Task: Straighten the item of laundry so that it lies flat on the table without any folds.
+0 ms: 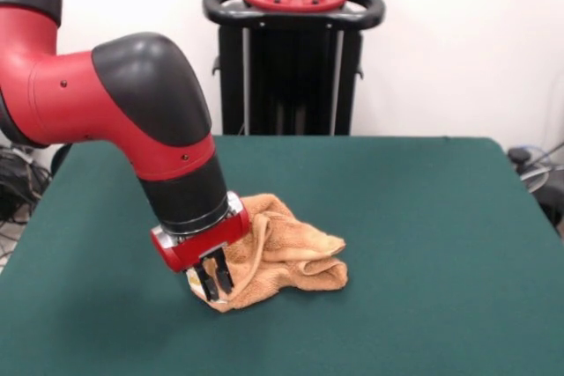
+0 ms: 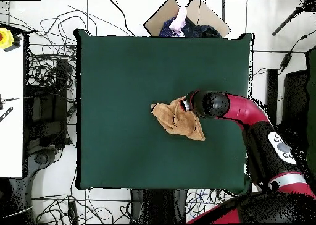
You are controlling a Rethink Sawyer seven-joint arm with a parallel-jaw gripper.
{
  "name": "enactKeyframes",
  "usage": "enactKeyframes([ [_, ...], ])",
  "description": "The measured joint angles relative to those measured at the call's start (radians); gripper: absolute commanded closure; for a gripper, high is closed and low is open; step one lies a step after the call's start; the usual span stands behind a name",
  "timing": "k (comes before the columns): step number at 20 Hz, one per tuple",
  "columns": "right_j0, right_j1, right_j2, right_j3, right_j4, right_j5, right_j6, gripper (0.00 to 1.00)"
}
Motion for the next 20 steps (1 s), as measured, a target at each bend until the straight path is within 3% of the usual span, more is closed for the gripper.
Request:
enactKeyframes([
  [12,0.000,-0.009,0.000,0.008,0.000,0.000,0.000,1.00],
  [20,0.000,-0.092,0.003,0.083,0.003,0.001,0.000,1.00],
])
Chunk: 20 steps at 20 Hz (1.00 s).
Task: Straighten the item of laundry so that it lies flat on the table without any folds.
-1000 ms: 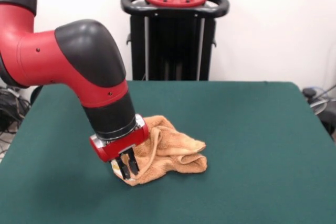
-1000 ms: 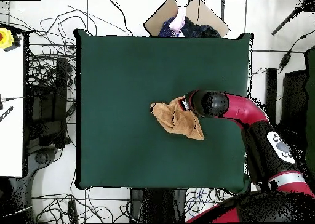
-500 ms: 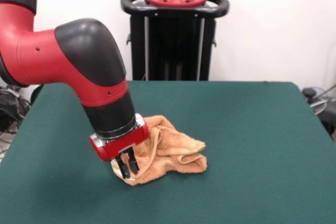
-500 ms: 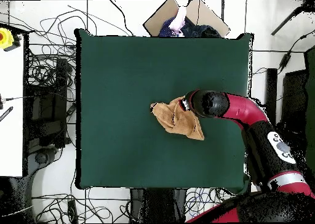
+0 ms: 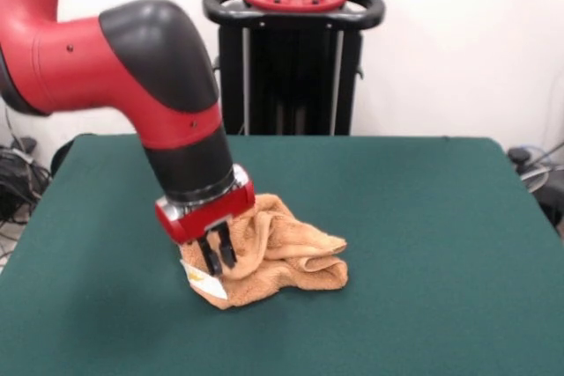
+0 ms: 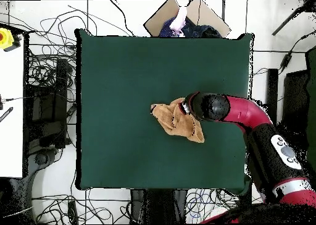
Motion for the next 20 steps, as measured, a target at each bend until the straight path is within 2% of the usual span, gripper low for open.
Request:
enactKeyframes([
  [7,0.000,-0.162,0.000,0.103,0.041,0.040,0.000,1.00],
  [13,0.003,-0.238,0.000,0.141,0.059,0.074,0.000,1.00],
  [20,0.021,-0.276,0.000,0.155,0.060,0.089,0.000,1.00],
])
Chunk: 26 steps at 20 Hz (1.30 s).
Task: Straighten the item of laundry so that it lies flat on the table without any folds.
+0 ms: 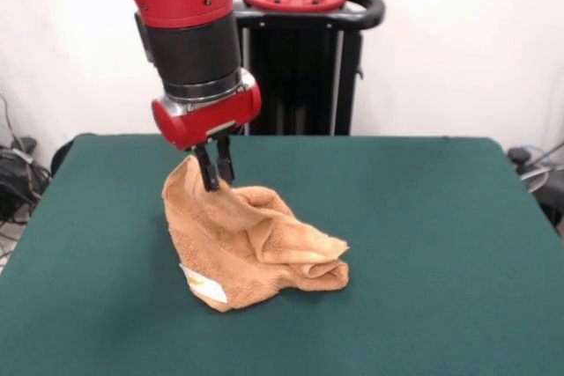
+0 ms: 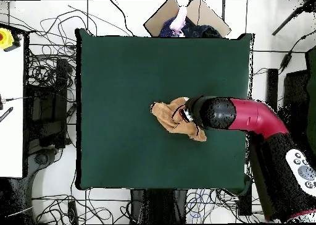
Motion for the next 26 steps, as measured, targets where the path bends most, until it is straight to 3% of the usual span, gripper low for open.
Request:
enactKeyframes([
  [14,0.074,-0.014,-0.011,0.023,-0.032,-0.047,0.000,1.00],
  [26,0.079,-0.100,-0.008,0.123,-0.029,-0.047,0.000,1.00],
])
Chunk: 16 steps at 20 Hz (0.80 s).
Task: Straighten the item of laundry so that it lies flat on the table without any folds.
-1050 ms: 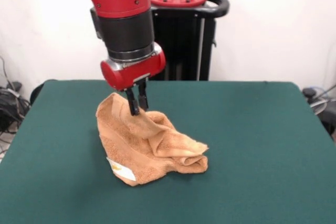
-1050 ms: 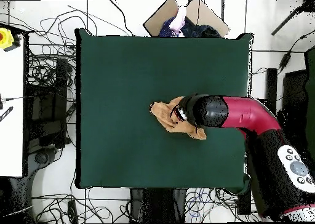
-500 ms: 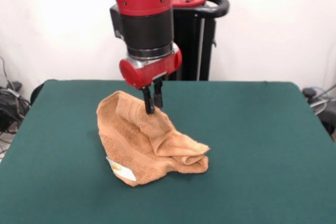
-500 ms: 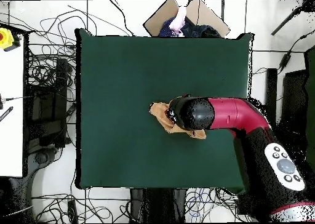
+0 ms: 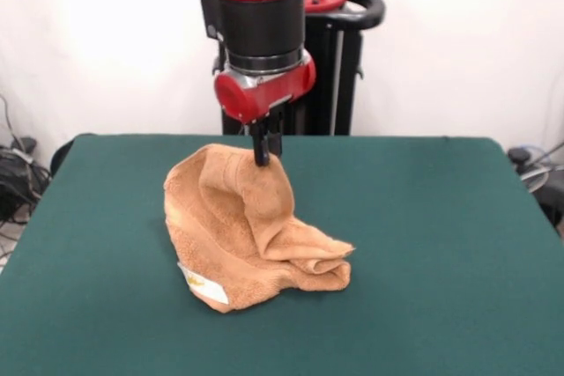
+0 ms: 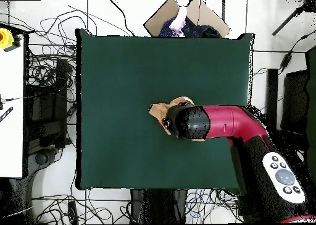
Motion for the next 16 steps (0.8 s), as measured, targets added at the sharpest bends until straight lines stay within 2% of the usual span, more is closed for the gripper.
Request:
enactKeyframes([
  [7,-0.032,-0.022,0.001,0.041,-0.002,-0.001,0.000,1.00],
  [16,-0.034,-0.029,0.001,0.050,-0.004,-0.012,0.000,1.00],
])
